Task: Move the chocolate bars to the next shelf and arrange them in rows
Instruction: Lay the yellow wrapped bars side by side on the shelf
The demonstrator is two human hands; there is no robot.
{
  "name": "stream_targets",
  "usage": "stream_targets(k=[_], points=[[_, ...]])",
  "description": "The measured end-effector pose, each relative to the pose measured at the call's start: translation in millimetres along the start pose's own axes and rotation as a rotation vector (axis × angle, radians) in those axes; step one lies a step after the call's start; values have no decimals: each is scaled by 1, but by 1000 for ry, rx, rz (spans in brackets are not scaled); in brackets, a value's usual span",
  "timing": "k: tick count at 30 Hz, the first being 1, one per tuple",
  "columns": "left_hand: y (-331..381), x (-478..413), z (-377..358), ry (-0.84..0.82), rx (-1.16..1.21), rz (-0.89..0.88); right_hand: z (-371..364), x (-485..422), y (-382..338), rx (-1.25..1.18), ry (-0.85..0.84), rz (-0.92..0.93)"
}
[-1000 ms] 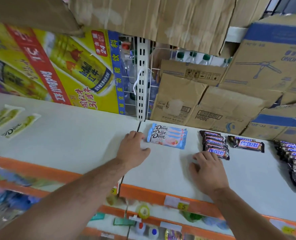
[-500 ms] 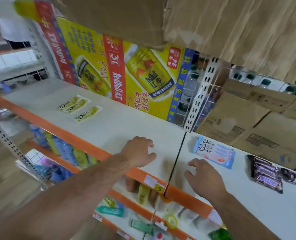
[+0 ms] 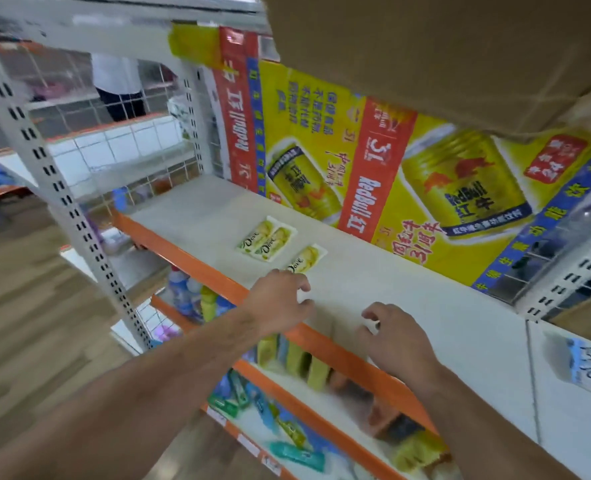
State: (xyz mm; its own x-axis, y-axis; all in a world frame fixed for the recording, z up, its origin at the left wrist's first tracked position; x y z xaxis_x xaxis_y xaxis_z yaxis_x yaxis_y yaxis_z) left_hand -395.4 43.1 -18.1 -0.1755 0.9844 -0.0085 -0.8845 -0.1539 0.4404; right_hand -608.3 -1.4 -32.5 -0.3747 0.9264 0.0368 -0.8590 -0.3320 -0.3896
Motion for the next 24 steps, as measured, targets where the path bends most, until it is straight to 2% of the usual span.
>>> stream_targets(k=[5, 11, 18, 21, 24], points=[[-54, -17, 24, 29, 5, 29, -17, -33, -46, 14, -62, 25], [-84, -47, 32, 38, -100, 38, -23, -80, -68, 25, -78, 73], [-90, -83, 21, -110, -392, -10, -38, -129, -87, 73, -178, 312], [-82, -96, 13, -170, -396, -33, -45, -137, -88, 165, -244, 380], [-74, -109, 5, -191, -300, -79, -41, -140, -82, 200, -233, 379]])
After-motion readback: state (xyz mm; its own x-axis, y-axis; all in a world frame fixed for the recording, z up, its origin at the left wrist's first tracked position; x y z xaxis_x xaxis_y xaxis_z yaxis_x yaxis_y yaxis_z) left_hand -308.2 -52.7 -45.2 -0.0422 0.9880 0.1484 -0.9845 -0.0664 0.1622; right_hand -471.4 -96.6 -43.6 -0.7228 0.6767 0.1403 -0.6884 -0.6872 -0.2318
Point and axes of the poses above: each hand's wrist, its own x-axis away from the middle knuckle, its own z-axis out of the back of the hand, y = z × x, the point moved 5 cm from there along -x, towards the middle knuckle
